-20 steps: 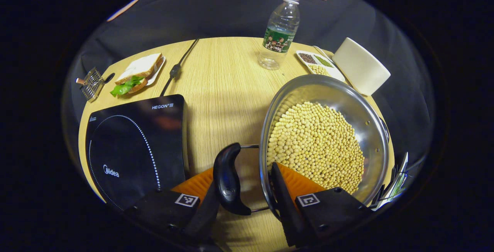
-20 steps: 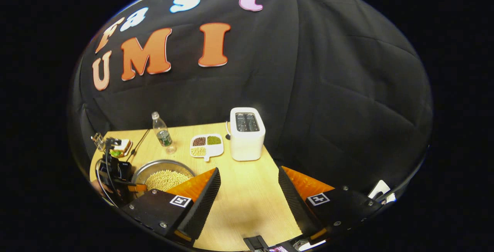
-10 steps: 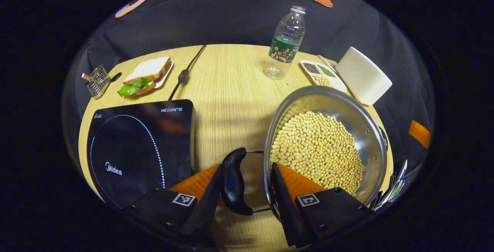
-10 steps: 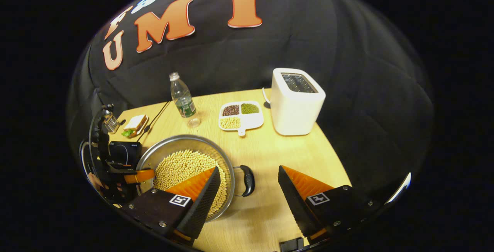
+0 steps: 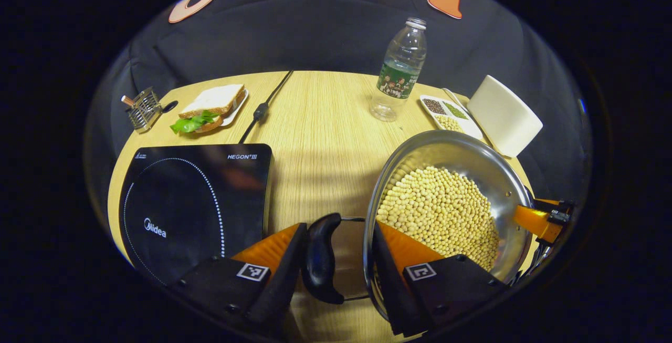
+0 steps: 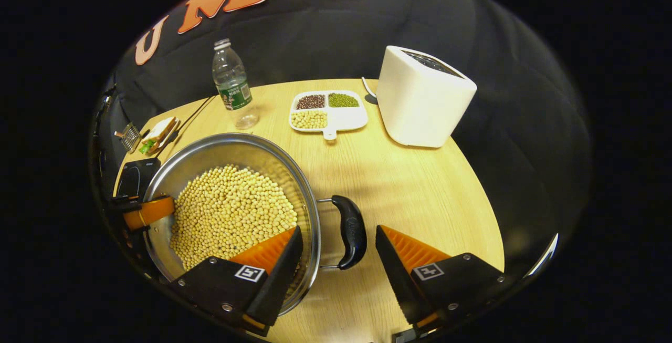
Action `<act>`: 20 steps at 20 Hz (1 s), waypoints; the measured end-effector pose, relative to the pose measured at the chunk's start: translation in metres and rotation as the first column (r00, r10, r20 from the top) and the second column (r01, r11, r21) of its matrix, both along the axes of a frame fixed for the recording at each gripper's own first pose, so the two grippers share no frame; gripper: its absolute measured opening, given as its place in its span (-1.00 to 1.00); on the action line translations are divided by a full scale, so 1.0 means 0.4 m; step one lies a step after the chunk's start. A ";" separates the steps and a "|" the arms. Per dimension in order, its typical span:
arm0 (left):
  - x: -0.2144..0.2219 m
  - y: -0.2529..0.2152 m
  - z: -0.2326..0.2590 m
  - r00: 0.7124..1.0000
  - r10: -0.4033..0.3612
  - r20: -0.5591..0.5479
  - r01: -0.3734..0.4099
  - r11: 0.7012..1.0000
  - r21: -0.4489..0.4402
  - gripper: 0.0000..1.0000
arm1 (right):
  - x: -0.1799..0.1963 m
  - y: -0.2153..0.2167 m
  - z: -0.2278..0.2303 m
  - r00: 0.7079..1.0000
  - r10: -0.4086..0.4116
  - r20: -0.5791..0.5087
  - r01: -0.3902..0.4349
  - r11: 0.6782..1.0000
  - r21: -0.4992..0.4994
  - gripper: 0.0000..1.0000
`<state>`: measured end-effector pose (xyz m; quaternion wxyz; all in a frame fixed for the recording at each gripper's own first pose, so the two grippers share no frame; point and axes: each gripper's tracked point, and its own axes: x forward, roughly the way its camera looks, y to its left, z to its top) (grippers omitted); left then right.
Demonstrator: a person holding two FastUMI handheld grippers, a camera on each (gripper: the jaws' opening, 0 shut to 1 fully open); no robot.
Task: First push the handle of the pot to place it horizontally, then grasp the pot with both hands and set it on the induction cooktop.
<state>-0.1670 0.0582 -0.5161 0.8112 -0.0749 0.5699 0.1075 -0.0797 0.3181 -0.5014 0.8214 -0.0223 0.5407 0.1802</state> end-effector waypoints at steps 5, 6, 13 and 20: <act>0.012 0.005 -0.004 0.999 -0.039 0.023 0.038 0.998 0.045 0.47 | -0.008 0.011 -0.006 0.996 -0.088 0.007 0.087 0.996 0.014 0.29; 0.011 0.006 -0.004 0.999 -0.047 0.019 0.046 0.997 0.054 0.43 | -0.007 0.011 -0.005 0.995 -0.094 0.015 0.094 0.996 0.005 0.26; 0.031 0.035 0.037 0.996 -0.089 0.007 0.088 0.987 0.135 0.39 | -0.035 0.021 -0.010 0.982 -0.174 -0.076 0.178 0.983 0.045 0.06; 0.044 0.078 0.145 0.996 -0.054 0.068 0.043 0.987 0.155 0.39 | -0.025 0.009 -0.004 0.985 -0.169 -0.018 0.170 0.981 0.098 -0.01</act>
